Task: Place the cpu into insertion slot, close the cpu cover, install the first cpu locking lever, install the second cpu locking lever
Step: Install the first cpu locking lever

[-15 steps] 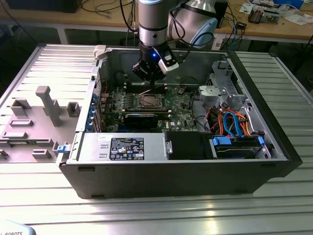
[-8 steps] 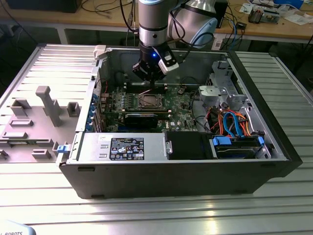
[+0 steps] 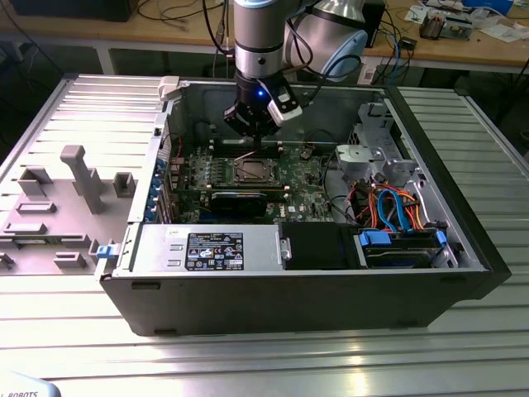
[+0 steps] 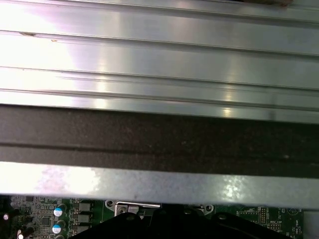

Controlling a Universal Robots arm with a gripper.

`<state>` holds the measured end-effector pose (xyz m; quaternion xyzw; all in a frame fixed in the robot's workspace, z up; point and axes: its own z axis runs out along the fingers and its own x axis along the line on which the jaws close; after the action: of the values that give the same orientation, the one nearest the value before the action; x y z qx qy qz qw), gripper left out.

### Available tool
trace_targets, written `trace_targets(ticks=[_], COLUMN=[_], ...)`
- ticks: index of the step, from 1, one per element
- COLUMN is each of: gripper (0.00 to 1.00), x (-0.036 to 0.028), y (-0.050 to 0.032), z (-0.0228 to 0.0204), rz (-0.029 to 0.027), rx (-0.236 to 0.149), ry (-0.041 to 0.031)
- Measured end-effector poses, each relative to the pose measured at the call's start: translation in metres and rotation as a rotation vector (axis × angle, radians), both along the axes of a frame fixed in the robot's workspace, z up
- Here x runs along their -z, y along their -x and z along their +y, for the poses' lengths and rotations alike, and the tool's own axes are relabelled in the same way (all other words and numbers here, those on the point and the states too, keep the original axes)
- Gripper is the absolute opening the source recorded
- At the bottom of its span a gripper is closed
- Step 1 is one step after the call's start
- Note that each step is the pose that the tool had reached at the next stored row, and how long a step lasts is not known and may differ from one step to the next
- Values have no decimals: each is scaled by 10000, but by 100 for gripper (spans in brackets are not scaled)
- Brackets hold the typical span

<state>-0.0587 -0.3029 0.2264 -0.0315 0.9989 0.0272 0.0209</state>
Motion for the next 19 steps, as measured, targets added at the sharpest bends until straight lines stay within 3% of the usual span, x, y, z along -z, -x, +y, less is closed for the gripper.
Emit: trace_targets(ticks=[7, 19], gripper=[11, 11], x=[18, 137], y=[0, -54], z=[0, 0], rz=[0, 9], rx=[0, 0], ry=[0, 1])
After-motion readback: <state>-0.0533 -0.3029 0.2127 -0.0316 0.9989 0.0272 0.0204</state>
